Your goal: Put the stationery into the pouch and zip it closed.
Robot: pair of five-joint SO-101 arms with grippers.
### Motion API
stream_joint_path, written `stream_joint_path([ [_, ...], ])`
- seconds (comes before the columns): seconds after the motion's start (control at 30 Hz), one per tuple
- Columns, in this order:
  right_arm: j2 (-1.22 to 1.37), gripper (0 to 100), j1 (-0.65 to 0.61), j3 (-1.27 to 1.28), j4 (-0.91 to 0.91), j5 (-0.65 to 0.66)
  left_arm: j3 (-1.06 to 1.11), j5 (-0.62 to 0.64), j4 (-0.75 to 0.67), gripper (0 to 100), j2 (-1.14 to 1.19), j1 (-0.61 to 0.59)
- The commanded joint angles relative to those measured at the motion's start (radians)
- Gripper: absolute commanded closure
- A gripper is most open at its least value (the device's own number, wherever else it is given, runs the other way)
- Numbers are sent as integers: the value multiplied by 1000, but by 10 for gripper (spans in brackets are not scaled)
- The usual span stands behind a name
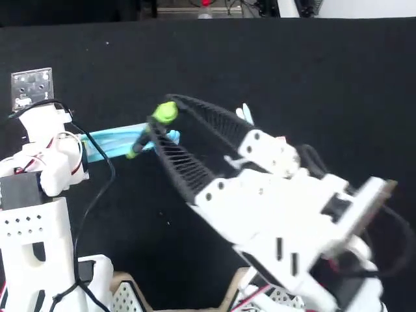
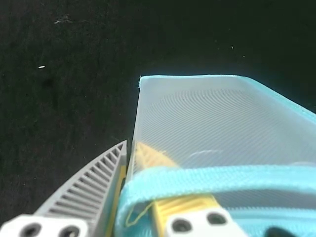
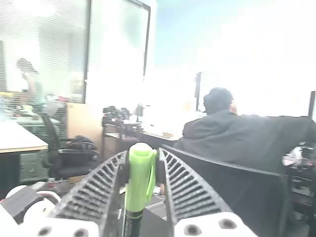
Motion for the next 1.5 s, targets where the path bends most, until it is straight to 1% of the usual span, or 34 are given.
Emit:
stream_joint_path([
  [0.0, -1, 987, -17, 128, -147, -6, 16, 12, -8, 970, 2, -5],
  [0.23, -4, 987, 11, 363, -379, -6, 18, 12, -8, 970, 2, -5],
  [0.33, -4, 987, 12, 433, -428, -6, 18, 12, -8, 970, 2, -5],
  [0.5, -4, 987, 23, 527, -431, -5, 18, 12, -8, 970, 2, -5],
  [0.77, -31, 987, 92, 478, -470, -6, 18, 12, -8, 970, 2, -5],
  [1.0, -61, 987, 87, 472, -470, -6, 18, 12, -8, 970, 2, -5],
  [1.2, -61, 987, 86, 564, -470, -6, 18, 12, -8, 970, 2, -5],
  [1.3, -61, 986, 55, 613, -465, -6, 16, 12, -8, 970, 2, -5],
  [1.4, -59, 983, -12, 633, -457, -8, 16, 12, -8, 970, 2, -5],
  [1.47, -59, 939, -48, 624, -402, -8, 16, 12, -8, 970, 2, -5],
])
